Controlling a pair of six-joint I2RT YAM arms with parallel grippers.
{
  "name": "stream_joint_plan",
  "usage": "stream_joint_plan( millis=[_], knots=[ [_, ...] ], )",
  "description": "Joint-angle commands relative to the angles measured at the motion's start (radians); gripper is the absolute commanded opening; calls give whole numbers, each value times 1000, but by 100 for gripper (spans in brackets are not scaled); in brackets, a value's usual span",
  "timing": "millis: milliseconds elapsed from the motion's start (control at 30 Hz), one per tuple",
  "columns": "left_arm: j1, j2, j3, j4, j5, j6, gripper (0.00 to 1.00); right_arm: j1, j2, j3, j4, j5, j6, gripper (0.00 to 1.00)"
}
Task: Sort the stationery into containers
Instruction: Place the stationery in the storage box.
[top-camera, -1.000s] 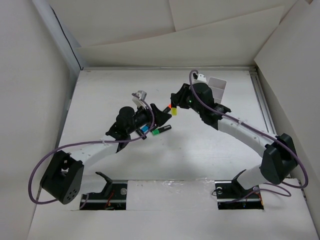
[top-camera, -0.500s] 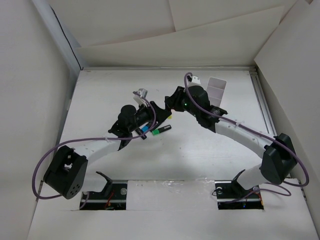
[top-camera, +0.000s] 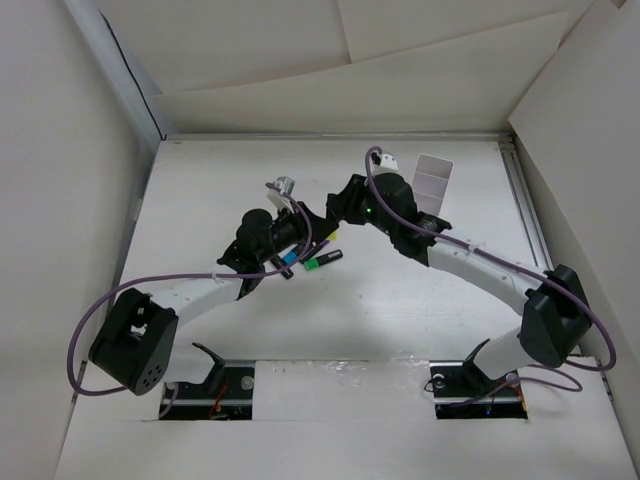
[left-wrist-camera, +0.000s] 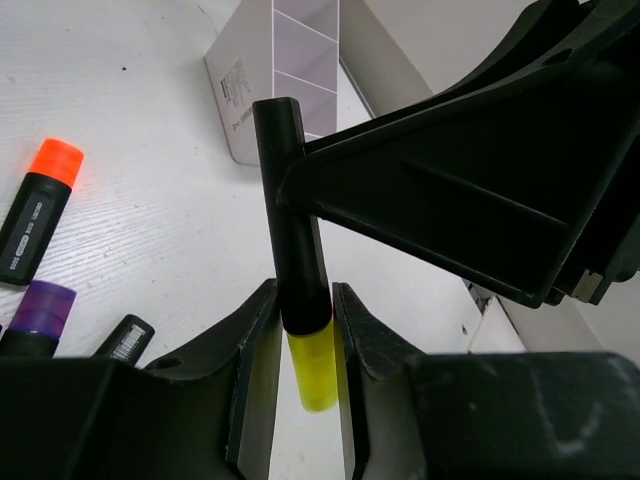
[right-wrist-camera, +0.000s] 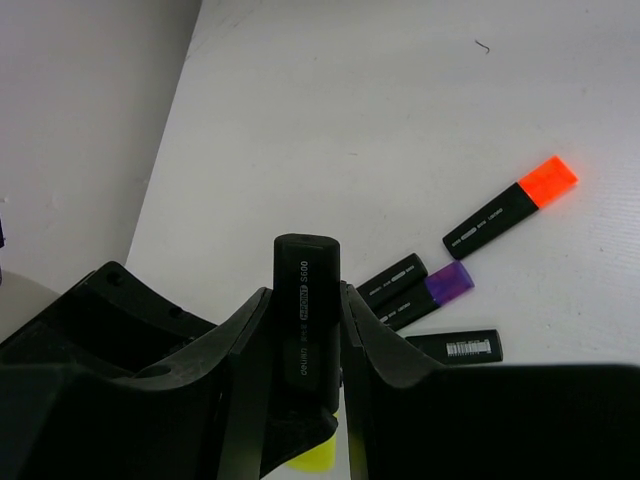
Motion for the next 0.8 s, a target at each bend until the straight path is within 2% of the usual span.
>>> stream_joint_plan(
  millis=[0, 100, 133, 200, 333, 367, 500, 567, 733, 767],
  knots=[
    [-6, -8, 43, 68, 35, 30, 10, 11, -21, -8, 58, -20, 12, 11],
    [-6, -19, 33, 68, 45, 52, 5, 2, -30, -19, 58, -20, 12, 14],
    [-6, -19, 23, 68, 55, 52, 4, 2, -42, -31, 58, -29, 12, 21],
    [-6, -29, 14, 68, 55, 61, 2, -16, -51, -40, 58, -50, 12, 27],
    [-6, -51, 4, 68, 85, 80, 2, -35, -71, -49, 58, -87, 12, 47],
    [-6, -51, 4, 68, 85, 90, 2, -35, -82, -59, 58, -103, 2, 55],
    [-6, -72, 4, 56, 111, 112, 2, -55, -102, -59, 58, -158, -26, 71],
    [-6, -72, 4, 46, 140, 122, 2, -79, -102, -59, 58, -199, -35, 75],
    [-6, -72, 4, 26, 194, 145, 2, -104, -102, -50, 58, -262, -44, 75],
    [-6, -72, 4, 26, 203, 145, 2, -116, -102, -49, 58, -290, -44, 72]
  ],
)
